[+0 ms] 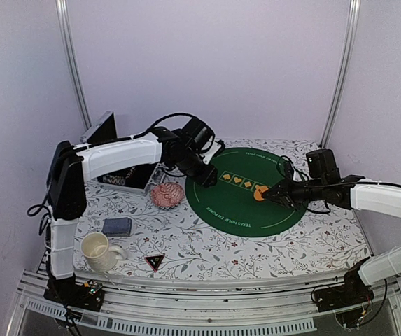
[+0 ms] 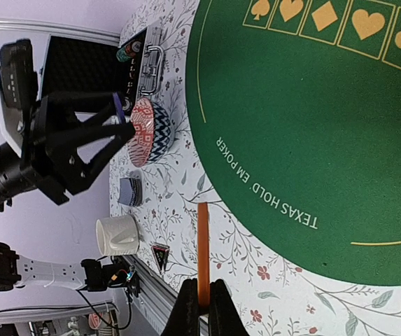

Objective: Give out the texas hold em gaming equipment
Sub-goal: Place the small blind button on the poker table mat, then pass from the right arm to the left

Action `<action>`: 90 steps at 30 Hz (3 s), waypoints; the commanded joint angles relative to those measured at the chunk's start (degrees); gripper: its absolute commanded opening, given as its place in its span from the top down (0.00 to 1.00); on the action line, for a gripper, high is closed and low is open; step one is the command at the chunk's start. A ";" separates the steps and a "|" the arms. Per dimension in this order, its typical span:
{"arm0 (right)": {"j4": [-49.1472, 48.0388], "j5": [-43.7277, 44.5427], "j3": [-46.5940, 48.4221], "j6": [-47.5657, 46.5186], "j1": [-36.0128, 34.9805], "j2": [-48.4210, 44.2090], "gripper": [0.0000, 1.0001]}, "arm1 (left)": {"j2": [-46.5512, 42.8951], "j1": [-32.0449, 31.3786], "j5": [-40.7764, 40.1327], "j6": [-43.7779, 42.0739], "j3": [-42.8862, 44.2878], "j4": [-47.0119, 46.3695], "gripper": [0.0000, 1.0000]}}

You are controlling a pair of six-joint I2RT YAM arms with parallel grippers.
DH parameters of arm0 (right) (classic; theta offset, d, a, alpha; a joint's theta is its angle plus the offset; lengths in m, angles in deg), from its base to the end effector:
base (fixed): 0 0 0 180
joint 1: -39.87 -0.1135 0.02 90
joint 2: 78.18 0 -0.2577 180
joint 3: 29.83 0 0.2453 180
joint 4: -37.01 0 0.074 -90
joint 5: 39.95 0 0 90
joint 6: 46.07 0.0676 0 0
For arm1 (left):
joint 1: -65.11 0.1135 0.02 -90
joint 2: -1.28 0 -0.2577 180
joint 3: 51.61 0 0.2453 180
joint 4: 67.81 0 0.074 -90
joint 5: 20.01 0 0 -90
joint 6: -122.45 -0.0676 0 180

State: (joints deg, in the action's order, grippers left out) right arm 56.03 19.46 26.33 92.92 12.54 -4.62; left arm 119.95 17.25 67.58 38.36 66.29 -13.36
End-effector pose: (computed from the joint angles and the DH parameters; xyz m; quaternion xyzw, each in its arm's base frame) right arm 0.2396 0.1626 0.2088 0.0450 0.8681 0.4538 0.1964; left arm 0.3172 -0.3463 0.2201 0.3357 0.8931 -0.1172 0.2756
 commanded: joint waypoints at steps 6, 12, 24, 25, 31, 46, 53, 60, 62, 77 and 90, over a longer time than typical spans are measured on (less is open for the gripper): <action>6.15 -1.31 3.93 -5.42 4.04 0.61 0.98 | 20.97 5.71 -2.41 -4.66 27.92 6.18 0.58; 7.42 -1.29 5.10 -6.38 4.85 1.68 0.98 | 26.34 7.27 -1.88 -4.28 29.74 6.26 0.60; 8.20 -1.06 5.81 -6.86 4.99 2.28 0.98 | 22.65 5.98 3.65 -5.53 19.96 6.31 0.62; 8.31 -0.91 5.81 -6.97 5.07 2.21 0.98 | 20.92 5.01 4.00 -6.60 18.39 5.39 0.62; 8.41 -1.03 5.79 -7.54 5.62 2.25 0.98 | 15.10 1.10 5.72 -8.80 5.78 2.62 0.62; 8.97 -1.26 6.14 -8.26 6.62 2.03 0.98 | 14.98 -2.87 7.24 -9.43 4.68 3.07 0.63; 9.70 -0.92 6.10 -8.38 6.61 1.59 0.98 | 14.83 -3.12 8.96 -9.20 5.43 2.70 0.35; 9.80 -1.03 6.51 -8.31 6.75 1.59 0.98 | 14.86 -2.95 8.91 -9.74 6.61 1.59 0.39; 9.96 -0.79 6.50 -8.38 6.70 1.27 0.98 | 14.16 -3.03 9.74 -9.47 6.52 1.64 0.39; 13.97 0.92 11.38 -14.13 3.30 1.64 0.98 | -1.49 2.17 28.05 -6.03 -3.80 -11.32 0.39; 13.09 -0.81 20.62 -37.79 -14.03 0.16 0.98 | -19.67 5.62 64.46 -2.46 -24.30 -37.45 0.44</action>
State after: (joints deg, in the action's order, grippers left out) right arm 68.97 19.09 45.19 62.98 0.94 -4.95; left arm 99.80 23.53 124.06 36.37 43.80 -48.14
